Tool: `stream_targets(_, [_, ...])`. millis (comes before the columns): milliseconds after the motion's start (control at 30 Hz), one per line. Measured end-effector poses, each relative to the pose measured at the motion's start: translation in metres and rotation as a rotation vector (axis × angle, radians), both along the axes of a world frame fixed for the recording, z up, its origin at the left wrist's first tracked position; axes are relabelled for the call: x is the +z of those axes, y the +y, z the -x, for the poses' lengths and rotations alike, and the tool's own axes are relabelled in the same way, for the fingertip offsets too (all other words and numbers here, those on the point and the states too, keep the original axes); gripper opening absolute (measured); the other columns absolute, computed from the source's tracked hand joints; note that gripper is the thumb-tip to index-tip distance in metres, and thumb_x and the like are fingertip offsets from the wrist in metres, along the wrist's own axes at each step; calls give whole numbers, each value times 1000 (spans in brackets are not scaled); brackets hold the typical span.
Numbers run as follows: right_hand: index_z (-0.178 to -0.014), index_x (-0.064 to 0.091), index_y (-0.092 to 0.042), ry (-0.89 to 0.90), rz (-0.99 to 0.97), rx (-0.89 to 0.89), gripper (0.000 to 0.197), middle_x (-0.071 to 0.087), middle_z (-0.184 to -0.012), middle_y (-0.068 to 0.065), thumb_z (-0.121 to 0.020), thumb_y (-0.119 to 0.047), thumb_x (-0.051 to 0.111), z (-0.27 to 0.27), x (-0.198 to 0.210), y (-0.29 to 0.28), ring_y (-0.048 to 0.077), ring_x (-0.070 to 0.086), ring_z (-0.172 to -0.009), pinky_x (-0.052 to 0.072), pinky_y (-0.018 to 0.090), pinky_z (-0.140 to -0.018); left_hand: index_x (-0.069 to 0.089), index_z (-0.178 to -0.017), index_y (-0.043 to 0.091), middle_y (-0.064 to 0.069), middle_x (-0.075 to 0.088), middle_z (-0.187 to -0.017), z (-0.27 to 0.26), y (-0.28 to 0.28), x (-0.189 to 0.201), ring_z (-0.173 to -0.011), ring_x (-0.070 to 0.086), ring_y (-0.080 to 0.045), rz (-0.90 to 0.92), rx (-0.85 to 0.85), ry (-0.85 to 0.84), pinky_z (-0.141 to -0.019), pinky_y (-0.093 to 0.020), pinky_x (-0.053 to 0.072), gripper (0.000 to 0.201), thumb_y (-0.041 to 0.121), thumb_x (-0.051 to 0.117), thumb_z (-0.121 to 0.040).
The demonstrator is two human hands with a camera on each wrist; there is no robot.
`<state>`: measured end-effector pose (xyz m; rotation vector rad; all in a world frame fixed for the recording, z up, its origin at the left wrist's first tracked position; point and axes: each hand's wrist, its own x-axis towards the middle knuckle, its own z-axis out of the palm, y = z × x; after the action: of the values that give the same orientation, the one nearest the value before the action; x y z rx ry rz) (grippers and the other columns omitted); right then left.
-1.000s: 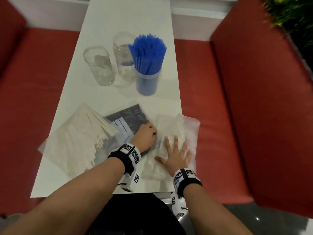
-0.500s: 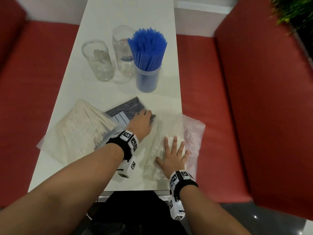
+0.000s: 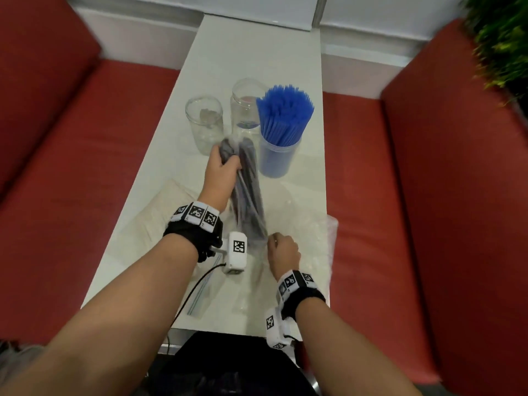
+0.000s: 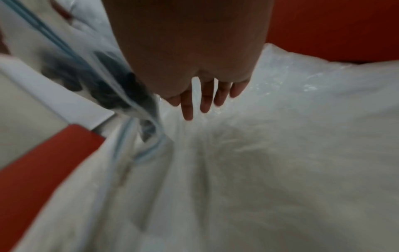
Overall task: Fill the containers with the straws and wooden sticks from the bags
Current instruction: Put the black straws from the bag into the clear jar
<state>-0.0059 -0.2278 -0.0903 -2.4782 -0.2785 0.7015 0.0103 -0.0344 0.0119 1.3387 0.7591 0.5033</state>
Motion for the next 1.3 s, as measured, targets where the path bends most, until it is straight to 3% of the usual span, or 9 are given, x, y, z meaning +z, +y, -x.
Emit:
stream_targets(233, [-123,57,-3,1059,-767,-747,53,63,-119,24,-97,-49,61,-11,28,39,42,66,-107,59,53,-87,51,-102,12,-6,59,-86,64,54,-30,-82,58,-22,676,238,-194,-73,-30,51,25,4,45,-79])
stream_targets(367, [-132,57,10,973,-790,-776,42,63,-129,29,-95,-9,68,-16,42,55,41,65,-113,52,49,-102,54,-107,9,-9,57,-84,96,63,-51,-77,56,-22,731,377,-7,-73,-30,51,31,1,43,-79])
stream_targets(467, [-139,50,4,692,-808,-653,53,61,-131,28,-90,2,70,-16,54,68,42,64,-114,51,54,-102,43,-132,3,-19,58,-112,104,67,-61,-100,60,-31,421,481,384,-87,-41,52,53,1,50,-80])
stream_targets(567, [-137,54,-3,409,-834,-517,59,69,-118,22,-83,8,73,-16,79,83,35,70,-105,56,50,-96,38,-142,18,-19,37,-141,101,69,-45,-121,48,-40,-6,197,750,-103,-43,42,59,16,56,-86])
stream_targets(667, [-122,62,-19,217,-850,-331,50,72,-102,6,-80,2,77,-21,114,97,16,74,-92,60,31,-82,68,-109,14,-16,62,-117,82,76,-4,-100,63,-32,-273,-29,522,-86,-41,53,24,17,61,-87])
stream_targets(800, [-120,61,-21,218,-898,-187,50,71,-100,11,-80,7,74,-31,158,115,28,72,-94,60,41,-87,68,-91,12,-10,65,-76,60,80,59,-55,59,-17,-98,-545,176,-42,-23,37,30,40,60,-93])
stream_targets(967, [-138,47,-10,345,-985,-192,54,69,-96,10,-90,0,70,-31,184,122,15,72,-82,56,21,-70,62,-95,10,-11,63,-78,49,81,94,-65,66,-27,-131,-713,187,-52,-32,54,38,47,66,-88])
stream_targets(1100, [-145,36,-8,413,-951,-254,56,66,-121,29,-96,-2,61,-29,189,127,31,68,-100,55,44,-91,62,-97,4,-13,73,-79,44,89,95,-70,72,-31,-213,-701,252,-61,-35,59,42,42,72,-84])
stream_targets(1300, [-126,52,22,496,-983,-366,34,63,-119,36,-96,7,58,-34,189,131,48,63,-116,52,50,-102,73,-87,4,-16,73,-78,35,95,98,-70,74,-26,-342,-732,304,-68,-33,61,29,32,77,-82])
